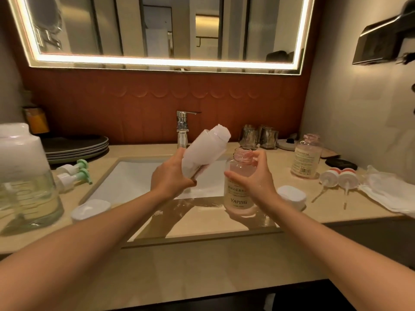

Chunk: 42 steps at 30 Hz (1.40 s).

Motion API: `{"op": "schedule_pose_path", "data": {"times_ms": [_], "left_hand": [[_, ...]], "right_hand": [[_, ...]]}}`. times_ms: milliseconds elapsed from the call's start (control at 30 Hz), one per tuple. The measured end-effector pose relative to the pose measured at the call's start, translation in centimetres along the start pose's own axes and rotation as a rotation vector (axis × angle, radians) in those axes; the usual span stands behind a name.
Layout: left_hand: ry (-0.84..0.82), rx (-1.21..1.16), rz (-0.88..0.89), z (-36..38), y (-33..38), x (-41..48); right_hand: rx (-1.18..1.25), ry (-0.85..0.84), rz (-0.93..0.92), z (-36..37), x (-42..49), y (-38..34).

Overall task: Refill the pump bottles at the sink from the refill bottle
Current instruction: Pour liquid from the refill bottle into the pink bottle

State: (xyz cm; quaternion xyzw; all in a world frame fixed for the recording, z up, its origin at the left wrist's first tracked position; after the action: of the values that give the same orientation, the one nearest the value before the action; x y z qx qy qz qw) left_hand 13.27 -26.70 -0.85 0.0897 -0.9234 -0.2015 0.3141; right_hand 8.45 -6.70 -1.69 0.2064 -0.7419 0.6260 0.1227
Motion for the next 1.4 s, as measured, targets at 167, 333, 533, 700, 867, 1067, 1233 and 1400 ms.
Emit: {"op": "schedule_pose_path", "data": {"times_ms": [167,333,533,700,867,1067,1233,1400], "left_hand": [[0.017,0.129,0.108,-0.7,0.6,0.4],[0.038,0.180,0.209,-1.1,1.0,1.2],[0.051,0.278,0.266,-1.8,1.1,1.8],[0.099,0.363,0.318,-2.8,1.9,2.3],[0.126,0.425,0.397,-3.6,2.5,2.8],[0.158,0.490,0.470,-4.6,3.4,3.2],[0.147,0.524,0.485,-4.7,3.6,3.5],[0.142,0.557,0.494,-5.0,3.8,3.7]], "right_hand": [[0.022,0.030,-0.009,0.1,-0.6,0.1],[0.024,0.025,-0.021,0.1,-0.7,0.3],[0.016,0.017,-0.022,0.2,-0.7,0.4],[0.012,0.001,-0.014,0.2,-0.7,0.3],[0.015,-0.010,-0.003,0.2,-0.7,0.3],[0.017,-0.021,0.010,0.2,-0.8,0.3],[0.019,-0.019,0.015,0.2,-0.7,0.4],[0.021,-0.020,0.013,0.2,-0.7,0.5]]}}
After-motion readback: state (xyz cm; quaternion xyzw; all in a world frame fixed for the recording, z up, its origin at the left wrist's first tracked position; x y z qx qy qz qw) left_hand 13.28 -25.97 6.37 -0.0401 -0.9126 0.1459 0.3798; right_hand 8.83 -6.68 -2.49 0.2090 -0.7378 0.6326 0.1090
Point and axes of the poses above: each hand's wrist, its own x-axis towards the middle knuckle, its own z-axis out of the palm, y = z × x, the point moved 8 cm from there along x, towards the middle knuckle, and after that the axes turned 3 degrees about y, right-handed, at the moved point
